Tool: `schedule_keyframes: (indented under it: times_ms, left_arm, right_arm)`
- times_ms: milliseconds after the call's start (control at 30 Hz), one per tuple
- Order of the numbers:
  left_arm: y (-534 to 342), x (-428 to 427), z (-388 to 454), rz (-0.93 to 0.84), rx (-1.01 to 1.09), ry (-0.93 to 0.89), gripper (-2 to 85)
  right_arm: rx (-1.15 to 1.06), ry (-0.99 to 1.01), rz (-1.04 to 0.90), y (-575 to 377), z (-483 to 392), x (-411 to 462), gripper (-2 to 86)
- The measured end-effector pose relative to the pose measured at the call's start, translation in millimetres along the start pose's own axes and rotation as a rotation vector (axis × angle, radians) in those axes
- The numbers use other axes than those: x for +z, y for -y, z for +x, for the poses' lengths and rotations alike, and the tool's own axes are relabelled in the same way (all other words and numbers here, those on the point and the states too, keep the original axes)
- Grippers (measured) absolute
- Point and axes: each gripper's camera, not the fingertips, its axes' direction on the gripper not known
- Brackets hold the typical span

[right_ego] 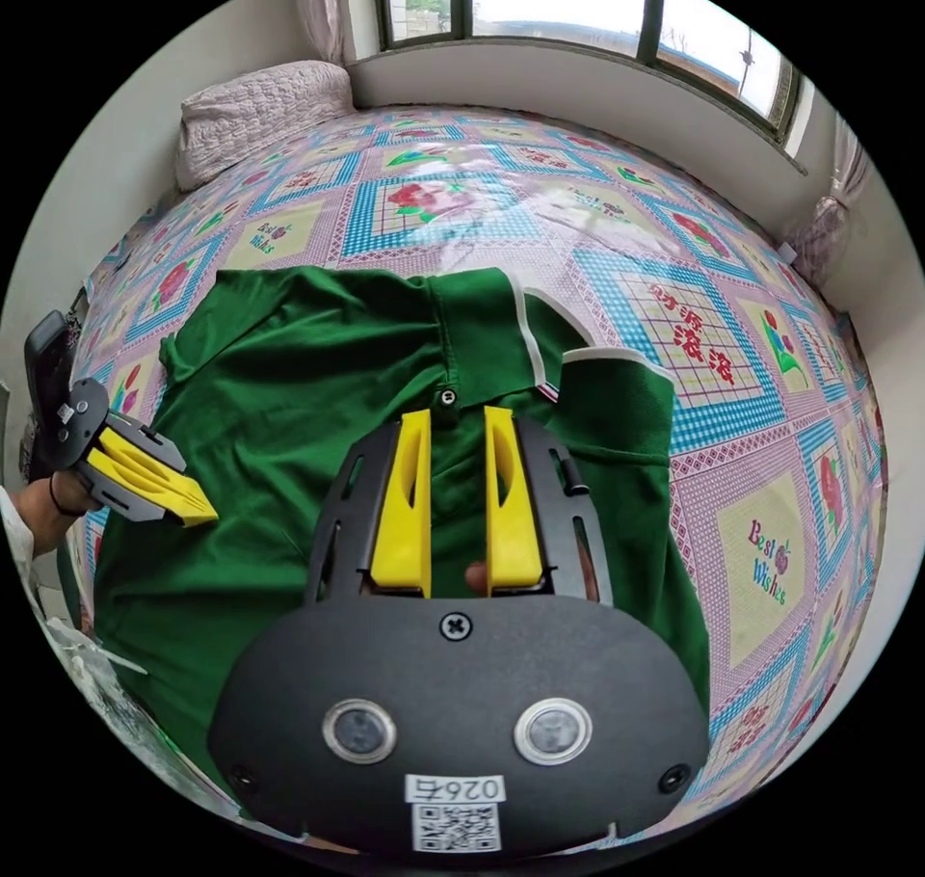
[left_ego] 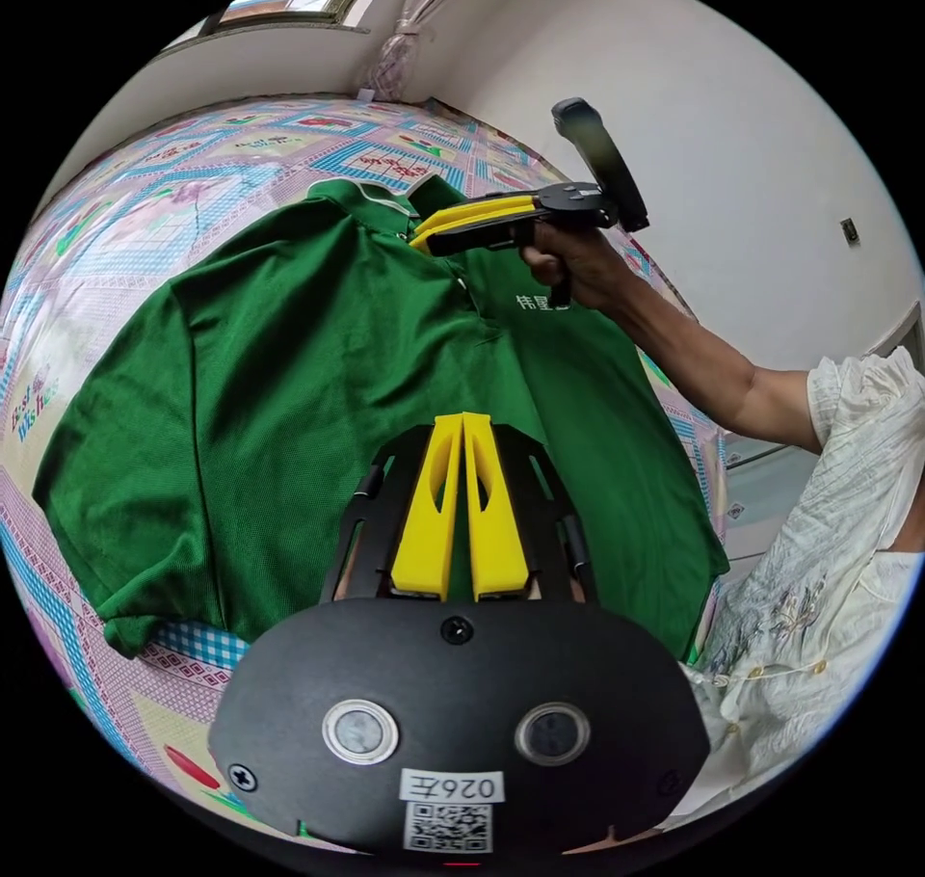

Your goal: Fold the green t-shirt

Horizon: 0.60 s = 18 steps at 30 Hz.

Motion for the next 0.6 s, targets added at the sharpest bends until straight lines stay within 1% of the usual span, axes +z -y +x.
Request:
schedule_keyframes:
  times_ms: [33, 133, 200, 300, 333, 367, 467, 600]
  left_arm:
    - [0, 1, -2, -0.011, 0.002, 0.005, -1.0]
    - [-2, 4, -4, -0.019, 0.008, 0.012, -1.0]
    - [-3, 3, -7, -0.017, -0.001, 0.004, -1.0]
    - [-3, 3, -10, -0.015, -0.006, -0.003, -1.0]
    - [-2, 2, -10, -0.017, 0.000, -0.001, -1.0]
    - [-2, 2, -10, -0.019, 0.005, 0.003, -1.0]
    - [-1, 1, -7, -0.027, 0.024, 0.026, -1.0]
    - [-3, 0, -8, -0.021, 0.034, 0.033, -1.0]
  right_arm:
    - [0.022, -0.006, 0.023, -3, 7, -6, 4.1]
    - [0.053, 0.091, 0.049, -3, 23, -14, 3.9]
    - [0.044, 0.117, 0.025, 2, 24, -8, 4.6]
    - [-0.020, 0.053, -0.061, 12, 12, 14, 3.9]
    - [-0.054, 0.026, -0.036, 13, 7, 11, 2.1]
    - [-0.093, -0.051, -0.061, 15, 2, 11, -0.2]
    - [-0.151, -0.194, -0.075, 14, 2, 0, -1.0]
    - [-0.143, -0.168, -0.071, 11, 25, -8, -0.9]
